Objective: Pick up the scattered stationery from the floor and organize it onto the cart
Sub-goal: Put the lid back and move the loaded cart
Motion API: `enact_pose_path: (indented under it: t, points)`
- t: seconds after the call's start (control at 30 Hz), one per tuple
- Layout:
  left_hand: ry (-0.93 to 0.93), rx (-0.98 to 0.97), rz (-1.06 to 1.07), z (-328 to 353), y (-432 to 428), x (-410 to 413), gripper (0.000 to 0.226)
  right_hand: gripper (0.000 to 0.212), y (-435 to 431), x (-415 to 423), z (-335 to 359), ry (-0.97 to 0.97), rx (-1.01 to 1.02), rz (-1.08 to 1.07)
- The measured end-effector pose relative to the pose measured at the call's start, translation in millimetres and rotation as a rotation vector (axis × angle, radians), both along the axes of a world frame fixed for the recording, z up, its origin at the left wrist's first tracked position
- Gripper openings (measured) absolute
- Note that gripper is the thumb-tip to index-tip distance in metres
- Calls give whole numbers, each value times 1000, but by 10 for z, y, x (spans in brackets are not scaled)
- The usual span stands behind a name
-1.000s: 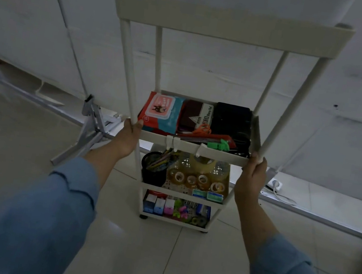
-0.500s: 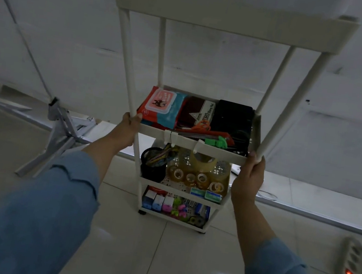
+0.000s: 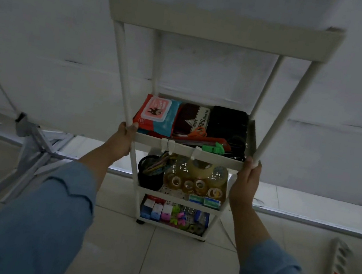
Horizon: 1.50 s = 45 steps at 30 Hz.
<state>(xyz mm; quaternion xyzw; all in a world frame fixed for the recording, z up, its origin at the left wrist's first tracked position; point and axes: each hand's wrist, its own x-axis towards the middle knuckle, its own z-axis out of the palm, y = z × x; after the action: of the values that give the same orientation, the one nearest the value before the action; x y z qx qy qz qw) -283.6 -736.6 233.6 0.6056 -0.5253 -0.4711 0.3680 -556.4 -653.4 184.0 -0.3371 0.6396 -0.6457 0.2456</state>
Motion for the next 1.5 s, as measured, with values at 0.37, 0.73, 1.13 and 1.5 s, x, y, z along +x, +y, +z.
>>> enact_pose_path:
  t: [0.37, 0.73, 1.13, 1.5]
  points:
    - [2, -24, -43, -28, -33, -66, 46, 47, -11, -152, 145, -19, 84, 134]
    - [-11, -30, -17, -17, 15, -109, 48, 45, 63, -196, 210, -55, 98, 222]
    - [-9, 22, 79, -10, 24, -181, 54, 40, 30, -258, 175, -19, 44, 267]
    - [-117, -60, 184, 35, 99, -221, 60, 55, 10, -265, 150, 79, 109, 177]
